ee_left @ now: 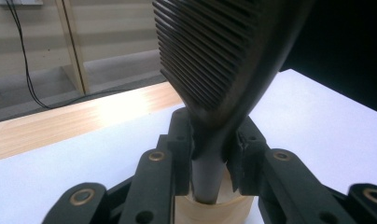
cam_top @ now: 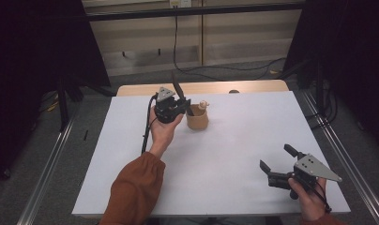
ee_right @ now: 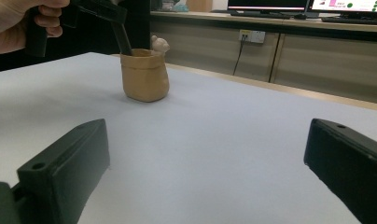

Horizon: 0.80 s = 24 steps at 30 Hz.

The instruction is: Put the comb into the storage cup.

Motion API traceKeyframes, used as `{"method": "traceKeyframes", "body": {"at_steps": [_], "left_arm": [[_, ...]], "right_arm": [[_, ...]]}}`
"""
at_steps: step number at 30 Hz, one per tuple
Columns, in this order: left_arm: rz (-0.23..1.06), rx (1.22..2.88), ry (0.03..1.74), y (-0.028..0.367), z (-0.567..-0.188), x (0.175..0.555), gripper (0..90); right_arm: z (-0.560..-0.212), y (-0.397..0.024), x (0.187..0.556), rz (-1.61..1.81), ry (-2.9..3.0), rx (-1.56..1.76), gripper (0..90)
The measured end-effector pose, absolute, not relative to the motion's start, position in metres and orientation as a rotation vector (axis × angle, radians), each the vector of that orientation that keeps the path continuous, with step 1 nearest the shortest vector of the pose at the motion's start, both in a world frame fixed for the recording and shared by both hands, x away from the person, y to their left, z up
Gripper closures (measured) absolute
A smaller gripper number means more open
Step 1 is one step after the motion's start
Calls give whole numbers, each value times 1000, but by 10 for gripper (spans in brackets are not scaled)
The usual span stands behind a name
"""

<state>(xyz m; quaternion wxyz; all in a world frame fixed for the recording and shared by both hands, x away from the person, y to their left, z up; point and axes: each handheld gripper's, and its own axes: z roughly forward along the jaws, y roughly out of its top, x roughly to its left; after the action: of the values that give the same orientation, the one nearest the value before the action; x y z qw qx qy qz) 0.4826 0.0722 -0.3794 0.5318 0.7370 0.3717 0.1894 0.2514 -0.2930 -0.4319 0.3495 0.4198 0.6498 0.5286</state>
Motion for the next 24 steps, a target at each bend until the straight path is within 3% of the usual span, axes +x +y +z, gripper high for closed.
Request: {"method": "traceKeyframes", "body": {"at_steps": [24], "left_arm": [[454, 1774, 899, 68, -393, 488, 731]], "right_arm": [[-432, -293, 251, 1367, 1679, 1077, 0]]}}
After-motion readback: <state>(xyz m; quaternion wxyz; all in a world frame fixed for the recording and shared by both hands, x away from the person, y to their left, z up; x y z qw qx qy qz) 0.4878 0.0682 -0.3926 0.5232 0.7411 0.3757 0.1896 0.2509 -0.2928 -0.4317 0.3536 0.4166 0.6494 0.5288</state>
